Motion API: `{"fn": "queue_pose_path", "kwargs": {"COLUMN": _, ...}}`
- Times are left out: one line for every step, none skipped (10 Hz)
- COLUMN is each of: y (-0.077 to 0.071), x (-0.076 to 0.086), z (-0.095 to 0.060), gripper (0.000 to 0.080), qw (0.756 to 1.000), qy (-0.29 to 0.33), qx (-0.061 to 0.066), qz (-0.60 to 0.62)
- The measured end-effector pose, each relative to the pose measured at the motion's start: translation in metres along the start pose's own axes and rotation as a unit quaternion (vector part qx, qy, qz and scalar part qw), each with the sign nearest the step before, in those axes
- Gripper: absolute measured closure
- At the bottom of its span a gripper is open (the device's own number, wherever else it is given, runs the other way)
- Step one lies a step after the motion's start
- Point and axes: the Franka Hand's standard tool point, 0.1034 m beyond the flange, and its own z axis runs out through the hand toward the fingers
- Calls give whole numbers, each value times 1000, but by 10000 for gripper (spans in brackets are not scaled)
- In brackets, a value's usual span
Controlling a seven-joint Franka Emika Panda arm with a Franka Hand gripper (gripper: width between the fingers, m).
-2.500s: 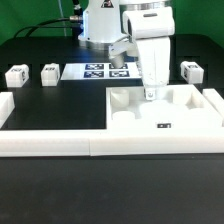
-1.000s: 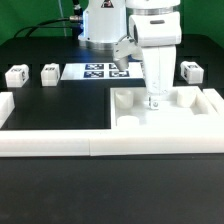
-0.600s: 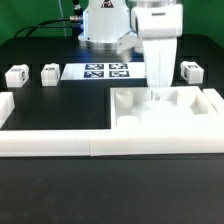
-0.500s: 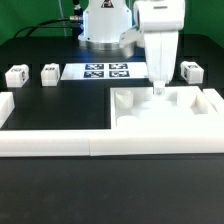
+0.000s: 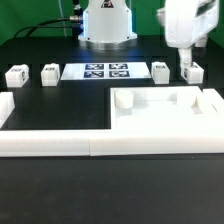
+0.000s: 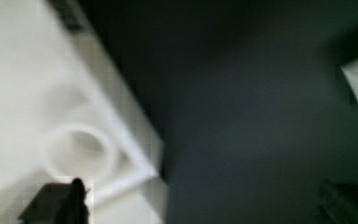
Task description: Assemble square table
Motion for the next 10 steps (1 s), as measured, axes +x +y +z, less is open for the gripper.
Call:
{"fn": "queue_pose_path", "kwargs": {"y": 2, "x": -3, "z": 4, "gripper": 150, "qw": 1000, "qy": 8, "qx": 0, "qz": 21}}
{"fn": "queue_pose_path", "kwargs": {"y": 1, "x": -1, "z": 4, "gripper": 150, "qw": 999, "qy": 8, "qx": 0, "qz": 50}}
{"fn": "queue_pose_path", "kwargs": {"y": 0, "x": -1, "z": 4, "gripper": 150, "qw": 997, "qy": 8, "qx": 1, "qz": 80}}
{"fn": "queue_pose_path", "kwargs": {"y": 0, "x": 0, "z": 4, "gripper": 150, "qw": 993, "qy": 9, "qx": 2, "qz": 118}}
{"fn": "queue_pose_path", "kwargs": {"y": -3, "x": 1, "z": 4, "gripper": 150, "qw": 983, "qy": 9, "qx": 5, "qz": 185}}
{"fn": "queue_pose_path", "kwargs": {"y": -14, "x": 4, "z": 6, "gripper": 150, "qw": 970, "qy": 4, "qx": 8, "qz": 244}}
{"fn": "queue_pose_path", "kwargs": {"y": -28, "x": 2, "z": 8, "gripper": 150, "qw": 952, "qy": -9, "qx": 14, "qz": 305}}
{"fn": "queue_pose_path", "kwargs": {"y": -38, "x": -3, "z": 11, "gripper": 150, "qw": 934, "qy": -19, "qx": 18, "qz": 355}}
{"fn": "queue_pose_path", "kwargs": {"y": -47, "x": -8, "z": 16, "gripper": 150, "qw": 912, "qy": -27, "qx": 22, "qz": 408}}
{"fn": "queue_pose_path", "kwargs": {"y": -57, "x": -11, "z": 25, "gripper": 150, "qw": 903, "qy": -17, "qx": 22, "qz": 430}}
